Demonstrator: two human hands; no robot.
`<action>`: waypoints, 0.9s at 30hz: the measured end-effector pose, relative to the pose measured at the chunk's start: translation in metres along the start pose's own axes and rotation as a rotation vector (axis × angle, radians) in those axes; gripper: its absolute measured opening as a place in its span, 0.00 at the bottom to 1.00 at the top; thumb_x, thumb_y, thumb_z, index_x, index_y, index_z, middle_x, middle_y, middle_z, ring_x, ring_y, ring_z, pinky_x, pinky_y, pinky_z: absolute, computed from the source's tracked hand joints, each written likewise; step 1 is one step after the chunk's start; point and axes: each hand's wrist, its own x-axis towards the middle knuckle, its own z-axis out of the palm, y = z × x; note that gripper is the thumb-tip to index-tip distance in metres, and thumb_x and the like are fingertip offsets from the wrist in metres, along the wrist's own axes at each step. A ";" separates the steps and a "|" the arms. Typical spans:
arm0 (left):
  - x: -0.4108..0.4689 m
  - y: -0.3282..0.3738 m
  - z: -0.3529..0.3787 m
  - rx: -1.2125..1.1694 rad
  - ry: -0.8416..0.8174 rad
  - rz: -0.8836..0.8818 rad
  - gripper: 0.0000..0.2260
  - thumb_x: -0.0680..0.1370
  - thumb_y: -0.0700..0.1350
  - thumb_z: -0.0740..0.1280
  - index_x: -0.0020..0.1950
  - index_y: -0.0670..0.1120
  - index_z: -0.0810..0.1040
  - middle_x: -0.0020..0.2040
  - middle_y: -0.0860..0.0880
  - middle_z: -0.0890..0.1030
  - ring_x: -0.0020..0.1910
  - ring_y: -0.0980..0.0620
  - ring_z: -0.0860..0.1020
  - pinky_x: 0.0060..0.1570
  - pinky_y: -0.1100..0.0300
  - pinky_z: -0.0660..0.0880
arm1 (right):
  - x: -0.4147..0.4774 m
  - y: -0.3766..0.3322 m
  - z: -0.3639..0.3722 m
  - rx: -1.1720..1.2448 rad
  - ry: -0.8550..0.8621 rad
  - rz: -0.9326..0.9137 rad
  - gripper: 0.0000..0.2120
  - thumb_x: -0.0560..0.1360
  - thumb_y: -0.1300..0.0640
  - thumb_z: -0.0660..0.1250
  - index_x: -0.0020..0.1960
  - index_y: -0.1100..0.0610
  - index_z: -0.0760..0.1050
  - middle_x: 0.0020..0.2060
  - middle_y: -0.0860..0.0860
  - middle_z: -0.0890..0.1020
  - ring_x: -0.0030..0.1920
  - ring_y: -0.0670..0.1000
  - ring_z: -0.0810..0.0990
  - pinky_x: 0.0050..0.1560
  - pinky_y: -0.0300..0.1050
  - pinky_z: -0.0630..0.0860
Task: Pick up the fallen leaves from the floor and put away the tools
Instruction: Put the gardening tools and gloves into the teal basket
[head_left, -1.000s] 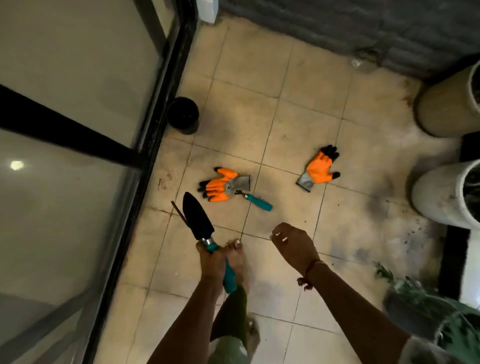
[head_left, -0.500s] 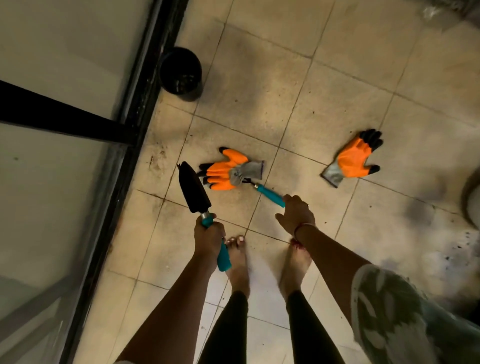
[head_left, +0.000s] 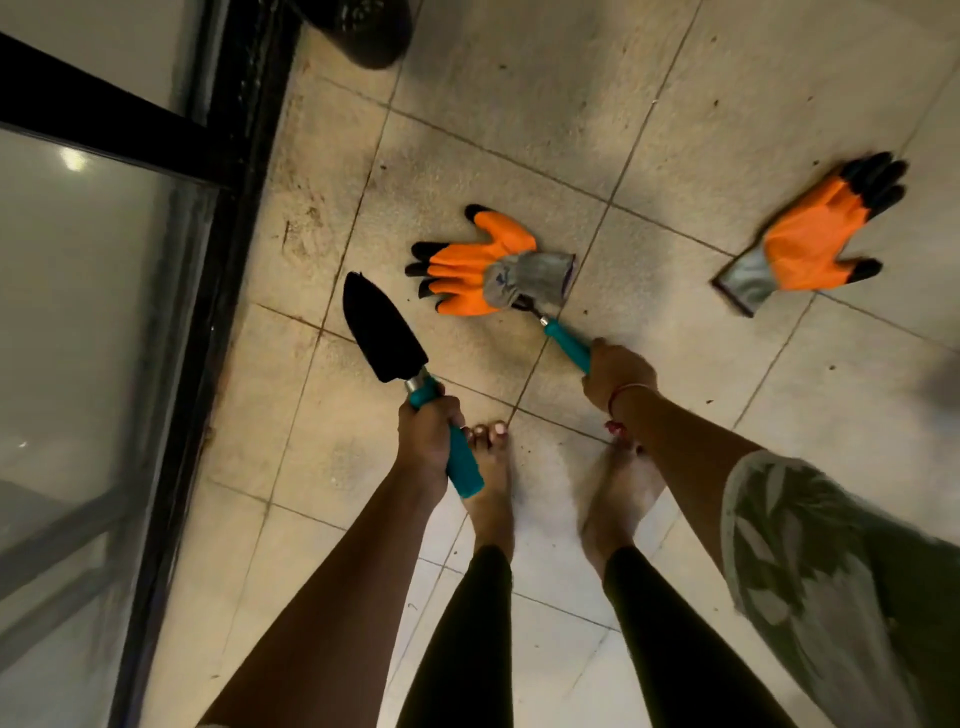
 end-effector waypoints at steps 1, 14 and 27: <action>-0.007 -0.002 0.001 0.001 0.007 -0.023 0.13 0.71 0.28 0.58 0.42 0.46 0.69 0.35 0.47 0.70 0.32 0.51 0.69 0.34 0.58 0.68 | -0.010 0.003 -0.005 0.033 -0.041 -0.006 0.21 0.78 0.52 0.63 0.67 0.60 0.66 0.59 0.58 0.77 0.59 0.58 0.77 0.57 0.49 0.74; -0.092 0.006 0.055 0.048 0.003 -0.097 0.14 0.65 0.39 0.65 0.50 0.40 0.72 0.36 0.44 0.73 0.36 0.47 0.72 0.42 0.53 0.71 | -0.134 0.030 -0.108 0.107 -0.194 0.027 0.21 0.82 0.47 0.54 0.59 0.65 0.73 0.55 0.61 0.79 0.57 0.59 0.77 0.47 0.42 0.71; -0.091 -0.010 0.056 -0.161 -0.129 -0.167 0.06 0.75 0.34 0.63 0.42 0.44 0.71 0.35 0.46 0.72 0.33 0.51 0.71 0.34 0.58 0.71 | -0.150 0.046 -0.117 1.284 -0.702 0.305 0.17 0.79 0.42 0.57 0.41 0.55 0.70 0.21 0.44 0.65 0.19 0.41 0.61 0.27 0.34 0.60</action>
